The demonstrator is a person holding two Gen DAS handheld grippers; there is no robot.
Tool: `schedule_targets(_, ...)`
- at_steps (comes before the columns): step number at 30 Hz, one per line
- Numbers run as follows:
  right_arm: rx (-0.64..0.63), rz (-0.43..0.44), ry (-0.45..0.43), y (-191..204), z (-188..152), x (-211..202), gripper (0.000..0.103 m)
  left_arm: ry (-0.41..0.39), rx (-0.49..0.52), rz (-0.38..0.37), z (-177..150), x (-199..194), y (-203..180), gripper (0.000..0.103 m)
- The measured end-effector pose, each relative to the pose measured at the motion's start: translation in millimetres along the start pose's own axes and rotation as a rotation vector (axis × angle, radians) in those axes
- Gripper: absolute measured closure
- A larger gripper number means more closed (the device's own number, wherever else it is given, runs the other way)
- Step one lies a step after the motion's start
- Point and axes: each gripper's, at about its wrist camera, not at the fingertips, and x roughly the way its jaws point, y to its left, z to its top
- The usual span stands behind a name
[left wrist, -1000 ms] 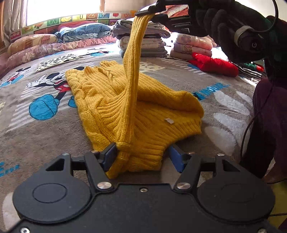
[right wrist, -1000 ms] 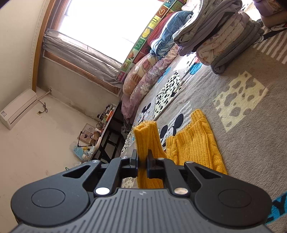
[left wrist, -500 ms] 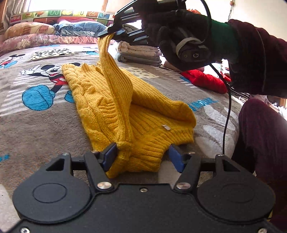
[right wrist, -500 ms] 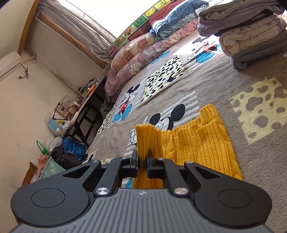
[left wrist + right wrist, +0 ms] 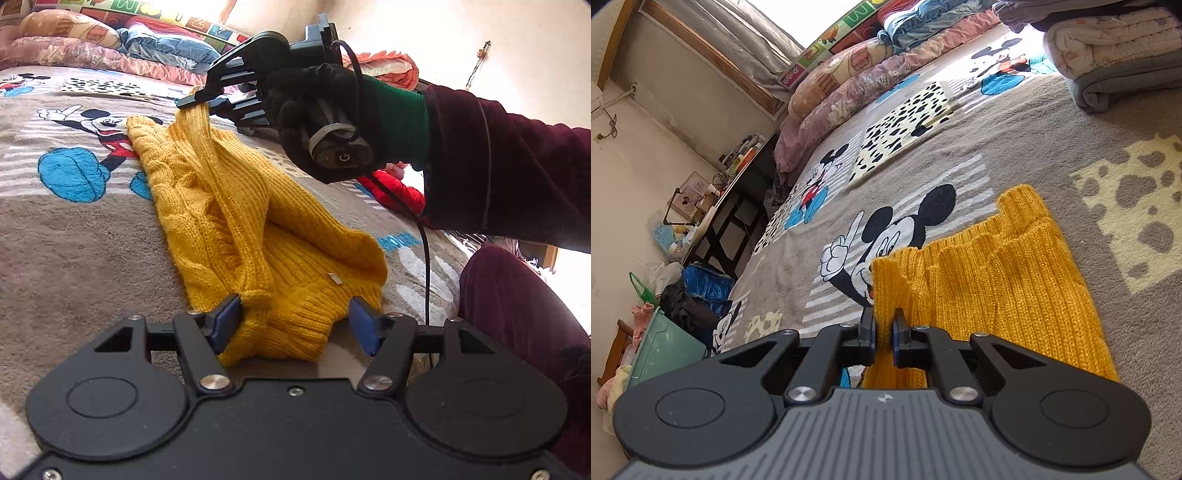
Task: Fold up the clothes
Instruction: 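Fold the lifted end over the sweater body and open the right gripper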
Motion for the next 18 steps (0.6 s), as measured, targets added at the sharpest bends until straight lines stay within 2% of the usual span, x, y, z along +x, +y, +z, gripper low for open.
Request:
schedule_targets(9, -0.063, -0.029, 0.043, 9.3, -0.2, 31.8, 0.093, -0.016, -0.091, -0.057, 1.0, -2.3, 11.4, 0.04)
schedule_targets(13, -0.115, -0.078, 0.058, 15.5, 1.6, 44.9, 0.093, -0.017, -0.11, -0.068, 2.3, -1.9, 14.1, 0.04)
schedule_targets(18, -0.112, -0.068, 0.004, 18.7, 16.4, 42.2, 0.087, -0.019, -0.122, -0.073, 2.3, -1.4, 16.1, 0.04)
